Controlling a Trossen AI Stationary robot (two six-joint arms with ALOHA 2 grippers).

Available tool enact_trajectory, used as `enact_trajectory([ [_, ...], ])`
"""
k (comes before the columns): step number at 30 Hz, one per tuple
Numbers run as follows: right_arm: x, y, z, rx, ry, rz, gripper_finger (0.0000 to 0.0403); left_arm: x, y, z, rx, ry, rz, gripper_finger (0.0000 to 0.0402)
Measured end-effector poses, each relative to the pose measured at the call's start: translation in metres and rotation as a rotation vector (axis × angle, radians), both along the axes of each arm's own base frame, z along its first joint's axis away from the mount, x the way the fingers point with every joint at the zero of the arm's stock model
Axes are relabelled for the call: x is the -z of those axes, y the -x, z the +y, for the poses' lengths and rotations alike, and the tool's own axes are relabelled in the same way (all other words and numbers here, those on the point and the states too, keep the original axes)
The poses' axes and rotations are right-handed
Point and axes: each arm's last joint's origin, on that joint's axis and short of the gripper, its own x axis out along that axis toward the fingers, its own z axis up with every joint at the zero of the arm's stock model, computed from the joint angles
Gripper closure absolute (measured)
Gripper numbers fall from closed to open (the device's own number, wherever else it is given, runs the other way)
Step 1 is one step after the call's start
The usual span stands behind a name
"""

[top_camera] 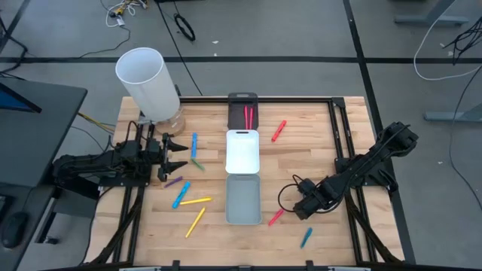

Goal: Pick & Place Markers
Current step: Put the blue highlighter pen into the white bin

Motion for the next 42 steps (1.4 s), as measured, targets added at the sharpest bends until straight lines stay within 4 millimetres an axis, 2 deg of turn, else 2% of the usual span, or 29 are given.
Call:
enact_trajectory([
  [8, 0.000, 0.000, 0.000, 0.002, 0.000, -0.001, 0.0333, 0.000, 0.000, 0.000, 0.000, 0.000, 0.000, 0.0113],
  [11, 0.000, 0.000, 0.000, 0.020, 0.002, -0.004, 0.0355, 0.000, 0.000, 0.000, 0.000, 0.000, 0.000, 0.0113],
  [20, 0.000, -0.001, -0.001, 0.033, 0.022, -0.016, 0.0331, 0.000, 0.000, 0.000, 0.000, 0.000, 0.000, 0.0113],
  [31, -0.002, -0.002, -0.003, 0.093, 0.005, -0.008, 0.0355, 0.000, 0.000, 0.000, 0.000, 0.000, 0.000, 0.0113],
  [36, -0.019, -0.012, -0.004, 0.093, -0.012, -0.035, 0.0355, 0.000, 0.000, 0.000, 0.000, 0.000, 0.000, 0.0113],
  [42, -0.050, -0.020, -0.007, 0.067, 0.001, -0.027, 0.0356, 0.000, 0.000, 0.000, 0.000, 0.000, 0.000, 0.0113],
])
